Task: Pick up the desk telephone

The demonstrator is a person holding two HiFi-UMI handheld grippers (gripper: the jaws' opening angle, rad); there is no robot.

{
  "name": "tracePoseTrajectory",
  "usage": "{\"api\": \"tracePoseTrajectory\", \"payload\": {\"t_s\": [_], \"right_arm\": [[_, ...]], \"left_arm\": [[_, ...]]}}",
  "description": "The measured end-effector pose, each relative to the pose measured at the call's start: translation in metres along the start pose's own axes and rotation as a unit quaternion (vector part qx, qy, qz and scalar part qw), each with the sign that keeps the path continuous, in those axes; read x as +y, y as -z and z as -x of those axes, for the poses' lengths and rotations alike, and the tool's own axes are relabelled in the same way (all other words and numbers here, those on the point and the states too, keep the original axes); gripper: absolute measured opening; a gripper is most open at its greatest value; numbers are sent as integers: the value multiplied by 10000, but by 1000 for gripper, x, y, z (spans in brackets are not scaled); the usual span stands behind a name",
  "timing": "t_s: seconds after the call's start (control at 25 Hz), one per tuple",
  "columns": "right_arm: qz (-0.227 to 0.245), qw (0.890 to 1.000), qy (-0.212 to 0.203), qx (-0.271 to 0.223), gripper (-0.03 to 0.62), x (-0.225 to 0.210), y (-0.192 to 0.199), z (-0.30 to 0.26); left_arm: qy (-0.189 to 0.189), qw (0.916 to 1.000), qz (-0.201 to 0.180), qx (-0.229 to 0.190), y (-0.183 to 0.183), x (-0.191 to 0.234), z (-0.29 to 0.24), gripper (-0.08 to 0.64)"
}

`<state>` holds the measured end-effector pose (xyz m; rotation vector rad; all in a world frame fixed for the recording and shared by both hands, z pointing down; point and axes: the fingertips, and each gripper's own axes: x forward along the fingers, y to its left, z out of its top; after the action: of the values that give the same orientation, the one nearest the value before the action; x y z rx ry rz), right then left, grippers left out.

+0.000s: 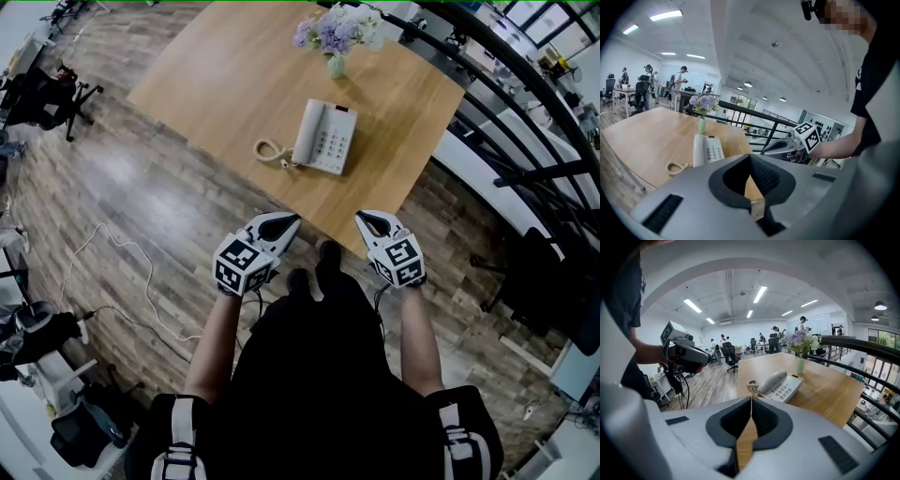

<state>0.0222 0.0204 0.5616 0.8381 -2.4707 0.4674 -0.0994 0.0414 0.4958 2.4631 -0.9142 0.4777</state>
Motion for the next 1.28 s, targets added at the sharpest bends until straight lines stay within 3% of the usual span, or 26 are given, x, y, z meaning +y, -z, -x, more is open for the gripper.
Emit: {"api": "tracePoseTrajectory", "payload": {"t_s": [0.8, 1.28], "right_arm": [[219, 9980, -589, 24, 25, -56, -13, -22], [159, 9977, -654, -13, 25, -74, -4, -17]], "left_arm": [[-535, 9985, 121, -67, -29, 11, -33, 21], [-737, 9971, 176, -73, -33, 6, -39, 21]]}}
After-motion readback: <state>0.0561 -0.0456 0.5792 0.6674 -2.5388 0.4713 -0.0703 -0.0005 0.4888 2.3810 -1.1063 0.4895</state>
